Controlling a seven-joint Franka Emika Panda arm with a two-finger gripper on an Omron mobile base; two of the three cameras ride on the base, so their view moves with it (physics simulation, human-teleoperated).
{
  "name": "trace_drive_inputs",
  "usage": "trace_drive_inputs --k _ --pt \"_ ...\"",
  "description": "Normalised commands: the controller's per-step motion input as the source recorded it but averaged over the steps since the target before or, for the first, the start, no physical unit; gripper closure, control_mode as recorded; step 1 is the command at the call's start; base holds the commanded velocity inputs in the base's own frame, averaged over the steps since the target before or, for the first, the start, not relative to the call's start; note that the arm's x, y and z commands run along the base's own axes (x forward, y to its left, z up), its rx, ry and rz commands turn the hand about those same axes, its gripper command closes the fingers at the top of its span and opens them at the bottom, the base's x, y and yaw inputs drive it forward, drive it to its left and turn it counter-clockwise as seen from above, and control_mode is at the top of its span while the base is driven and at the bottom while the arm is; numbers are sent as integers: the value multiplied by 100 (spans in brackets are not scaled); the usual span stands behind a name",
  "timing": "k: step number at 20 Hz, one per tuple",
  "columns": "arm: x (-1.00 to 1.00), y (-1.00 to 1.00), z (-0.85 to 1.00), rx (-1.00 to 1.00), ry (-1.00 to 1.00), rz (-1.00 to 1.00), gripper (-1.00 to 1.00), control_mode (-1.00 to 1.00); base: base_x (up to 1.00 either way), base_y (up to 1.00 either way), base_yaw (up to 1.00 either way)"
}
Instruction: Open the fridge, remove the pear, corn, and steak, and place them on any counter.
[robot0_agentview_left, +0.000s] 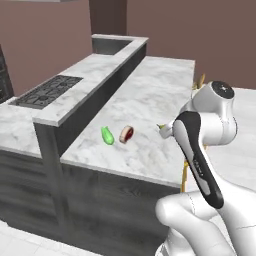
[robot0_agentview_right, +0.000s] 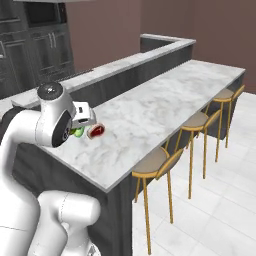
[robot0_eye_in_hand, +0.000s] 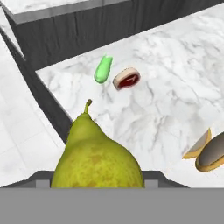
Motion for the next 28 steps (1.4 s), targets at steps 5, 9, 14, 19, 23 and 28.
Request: trace_drive_inputs --k 5,9,14,19,23,28 --pt "18 0 -8 0 3 -13 100 -100 46 20 -24" --pt "62 -11 -67 0 19 -27 100 -100 0 0 0" --pt "91 -8 -88 0 14 -16 100 -100 0 0 0" --pt "100 0 -95 0 11 -9 100 -100 0 0 0" --pt "99 0 -91 0 2 -4 100 -100 0 0 0" --pt "78 0 -60 0 0 -3 100 -100 0 0 0"
